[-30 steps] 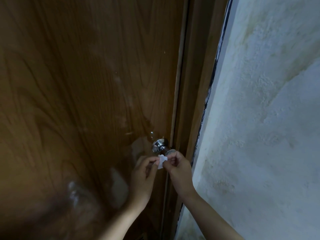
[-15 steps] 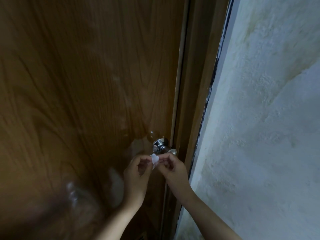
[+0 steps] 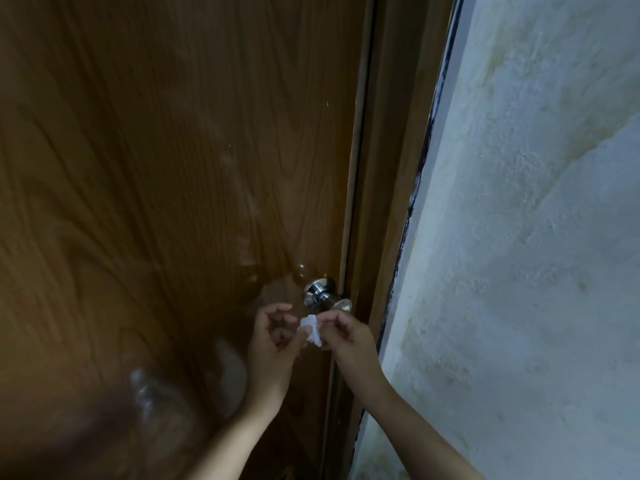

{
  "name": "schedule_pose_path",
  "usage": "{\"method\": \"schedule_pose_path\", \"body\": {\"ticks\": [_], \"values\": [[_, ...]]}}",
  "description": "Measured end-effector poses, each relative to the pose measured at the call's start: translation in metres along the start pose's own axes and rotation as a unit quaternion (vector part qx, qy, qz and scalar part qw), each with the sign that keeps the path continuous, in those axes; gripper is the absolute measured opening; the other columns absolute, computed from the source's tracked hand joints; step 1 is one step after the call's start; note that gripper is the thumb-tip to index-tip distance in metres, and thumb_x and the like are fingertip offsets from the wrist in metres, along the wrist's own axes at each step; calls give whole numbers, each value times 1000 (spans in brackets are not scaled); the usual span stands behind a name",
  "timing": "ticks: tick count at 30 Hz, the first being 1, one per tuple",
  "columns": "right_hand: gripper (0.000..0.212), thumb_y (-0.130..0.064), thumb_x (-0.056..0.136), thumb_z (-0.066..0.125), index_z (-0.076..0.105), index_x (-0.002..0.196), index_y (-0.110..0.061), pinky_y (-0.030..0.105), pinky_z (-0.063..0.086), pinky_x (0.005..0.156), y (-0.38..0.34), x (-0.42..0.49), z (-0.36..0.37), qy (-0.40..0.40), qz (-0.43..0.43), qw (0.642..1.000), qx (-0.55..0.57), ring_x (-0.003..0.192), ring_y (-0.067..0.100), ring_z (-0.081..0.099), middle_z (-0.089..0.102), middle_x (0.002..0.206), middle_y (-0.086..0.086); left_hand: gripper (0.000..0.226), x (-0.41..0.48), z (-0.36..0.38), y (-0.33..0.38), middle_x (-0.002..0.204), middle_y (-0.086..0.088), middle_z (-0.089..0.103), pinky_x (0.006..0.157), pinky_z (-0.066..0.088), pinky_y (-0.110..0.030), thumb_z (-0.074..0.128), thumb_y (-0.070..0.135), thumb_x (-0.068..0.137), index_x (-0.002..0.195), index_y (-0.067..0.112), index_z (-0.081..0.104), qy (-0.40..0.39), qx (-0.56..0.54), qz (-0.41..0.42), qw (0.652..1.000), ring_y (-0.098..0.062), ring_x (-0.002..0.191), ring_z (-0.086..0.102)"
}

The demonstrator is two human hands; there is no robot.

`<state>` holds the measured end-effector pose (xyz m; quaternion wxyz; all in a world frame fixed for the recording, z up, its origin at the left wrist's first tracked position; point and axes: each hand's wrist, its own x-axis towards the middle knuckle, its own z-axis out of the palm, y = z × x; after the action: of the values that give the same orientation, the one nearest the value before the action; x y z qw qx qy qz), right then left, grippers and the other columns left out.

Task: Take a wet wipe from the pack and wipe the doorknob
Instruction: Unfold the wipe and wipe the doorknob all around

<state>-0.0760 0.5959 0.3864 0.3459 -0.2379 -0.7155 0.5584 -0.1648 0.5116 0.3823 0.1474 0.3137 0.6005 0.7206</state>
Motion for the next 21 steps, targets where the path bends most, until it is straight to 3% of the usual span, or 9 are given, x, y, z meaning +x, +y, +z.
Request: {"method": "schedule_pose_path", "body": {"ticks": [3, 4, 6, 9, 11, 15, 21], "values": [[17, -22, 89, 57, 66, 84, -36, 17, 53, 75, -2, -2, -2, -21, 2, 1000, 20, 89, 0, 65, 71, 85, -19, 25, -1, 2, 0, 90, -2, 64, 67, 49, -23, 62, 11, 82, 97, 30, 57, -32, 12, -17, 999, -17, 80, 64], [9, -29, 86, 60, 67, 86, -35, 16, 54, 74, -5, -3, -2, -30, 1, 999, 26, 89, 1, 66, 71, 86, -19, 19, -3, 3, 0, 91, -1, 66, 67, 49, -20, 61, 17, 82, 95, 31, 60, -43, 11, -24, 999, -14, 82, 65], [17, -39, 79, 63, 68, 92, -28, 23, 56, 79, -8, -6, -3, -30, -1, 999, 22, 89, 6, 67, 72, 87, -14, 12, -6, 5, 1, 87, 3, 69, 62, 50, -12, 61, 24, 81, 90, 31, 63, -42, 4, -31, 999, -3, 77, 65], [10, -19, 86, 63, 68, 94, -18, 42, 54, 90, -13, -8, -6, 10, -7, 1000, 1, 97, 15, 65, 69, 97, -2, 19, -7, 6, 3, 84, 6, 68, 56, 50, -9, 56, 14, 87, 86, 32, 63, -30, 3, -22, 999, 2, 70, 64], [12, -10, 88, 60, 67, 93, -17, 46, 53, 92, -16, -9, -7, 42, -3, 999, -5, 101, 20, 62, 66, 103, 5, 24, -8, 8, 6, 86, 8, 68, 56, 51, -11, 52, 9, 89, 87, 31, 64, -33, 0, -25, 999, 2, 72, 65], [17, -4, 87, 60, 68, 91, -19, 40, 54, 91, -23, -16, -18, 57, -22, 998, 0, 98, 16, 64, 70, 99, 4, 23, -12, 16, 12, 85, 10, 71, 58, 52, -11, 53, 11, 88, 87, 28, 68, -25, -35, -43, 998, 0, 76, 67], [10, -11, 86, 62, 70, 91, -15, 33, 54, 88, -24, -36, -52, 44, 47, 997, 44, 94, 15, 66, 72, 95, 4, 22, -38, 41, 25, 84, 9, 71, 68, 48, -6, 62, 1, 80, 84, 21, 71, -25, -7, 6, 1000, 2, 82, 66]]}}
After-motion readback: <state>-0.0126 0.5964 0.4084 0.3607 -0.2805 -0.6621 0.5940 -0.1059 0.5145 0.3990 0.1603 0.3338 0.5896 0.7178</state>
